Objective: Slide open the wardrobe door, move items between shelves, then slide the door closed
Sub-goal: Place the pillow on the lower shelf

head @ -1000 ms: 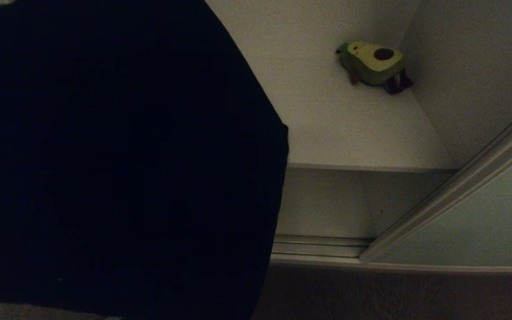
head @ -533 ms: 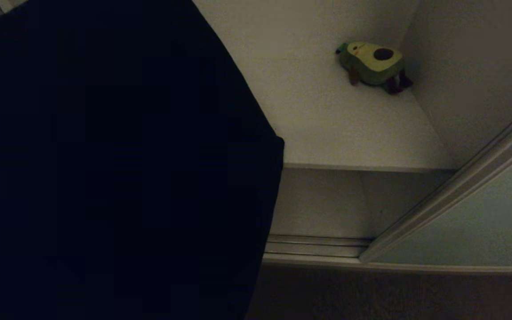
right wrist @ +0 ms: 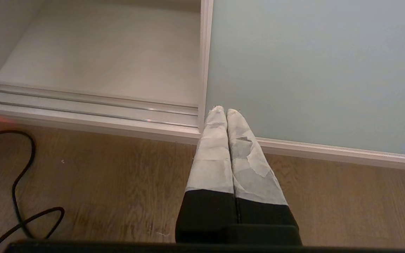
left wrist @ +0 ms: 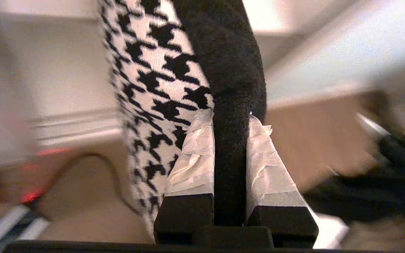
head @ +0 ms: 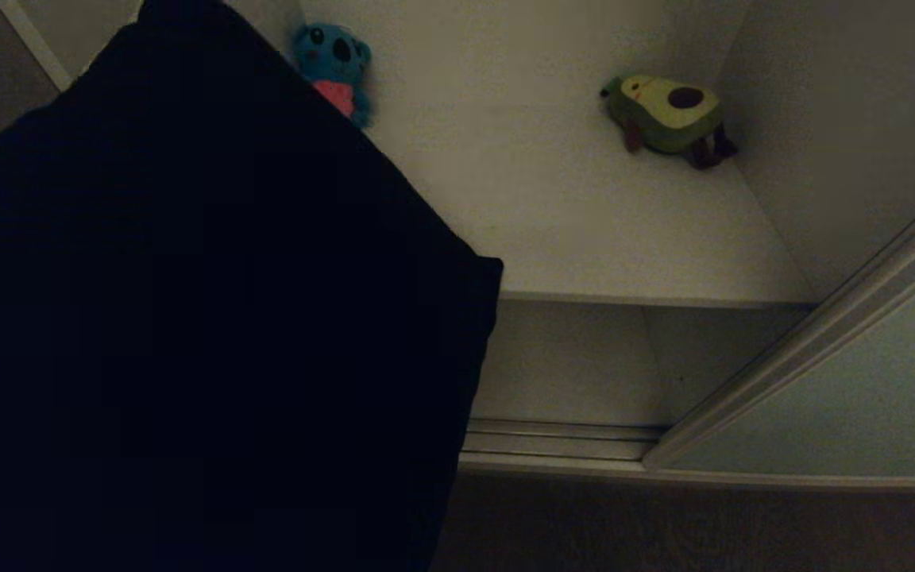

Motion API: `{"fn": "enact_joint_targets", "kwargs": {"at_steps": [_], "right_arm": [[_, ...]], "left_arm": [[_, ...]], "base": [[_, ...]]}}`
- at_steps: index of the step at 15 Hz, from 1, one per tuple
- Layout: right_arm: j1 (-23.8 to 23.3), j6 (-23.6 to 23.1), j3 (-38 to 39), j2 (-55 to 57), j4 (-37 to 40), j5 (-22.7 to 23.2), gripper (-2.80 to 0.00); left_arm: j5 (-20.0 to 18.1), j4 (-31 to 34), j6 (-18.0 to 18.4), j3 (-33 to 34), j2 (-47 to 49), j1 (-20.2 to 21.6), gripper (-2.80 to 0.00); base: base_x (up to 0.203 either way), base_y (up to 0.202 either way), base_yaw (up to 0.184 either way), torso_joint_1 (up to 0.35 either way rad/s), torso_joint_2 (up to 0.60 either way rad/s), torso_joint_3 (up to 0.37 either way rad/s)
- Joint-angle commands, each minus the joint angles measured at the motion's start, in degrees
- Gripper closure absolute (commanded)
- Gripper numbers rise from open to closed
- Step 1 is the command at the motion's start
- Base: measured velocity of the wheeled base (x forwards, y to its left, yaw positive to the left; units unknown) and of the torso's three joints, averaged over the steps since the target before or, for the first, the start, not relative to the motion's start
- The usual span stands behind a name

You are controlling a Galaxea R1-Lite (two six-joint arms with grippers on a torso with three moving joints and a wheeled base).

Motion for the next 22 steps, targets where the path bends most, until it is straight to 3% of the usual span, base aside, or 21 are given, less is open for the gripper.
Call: {"fn": "enact_joint_targets", "kwargs": {"at_steps": [1, 4, 10, 16, 18, 22], "right_arm": [[0.0, 0.0, 0.2, 0.1, 0.0, 0.0, 0.0], [0.0, 0.0, 0.2, 0.1, 0.0, 0.0, 0.0], [0.0, 0.0, 0.2, 0.1, 0.0, 0.0, 0.0], [0.0, 0.0, 0.2, 0.1, 0.0, 0.0, 0.0], [0.0, 0.0, 0.2, 0.1, 0.0, 0.0, 0.0], [0.0, 0.0, 0.2, 0.1, 0.0, 0.0, 0.0]], "left_arm": [[0.3, -0.9, 0.0, 1.2, -0.3, 3.6, 0.0], [-0.4, -0.7, -0.1, 2.1, -3.5, 8.8, 0.0], [-1.5, -0.1, 0.0, 6.3, -7.6, 14.4, 0.0], [0.9, 0.0, 0.6, 9.8, -10.0, 15.7, 0.0], [1.6, 0.6, 0.9, 10.4, -11.5, 18.2, 0.0], [1.9, 0.5, 4.8, 12.8, -11.9, 18.3, 0.0]], "base": [[0.0, 0.0, 0.0, 0.0, 0.0, 0.0], [0.0, 0.0, 0.0, 0.0, 0.0, 0.0], [0.0, 0.0, 0.0, 0.0, 0.0, 0.0], [0.0, 0.0, 0.0, 0.0, 0.0, 0.0], [0.0, 0.0, 0.0, 0.0, 0.0, 0.0], [0.0, 0.0, 0.0, 0.0, 0.0, 0.0]]}}
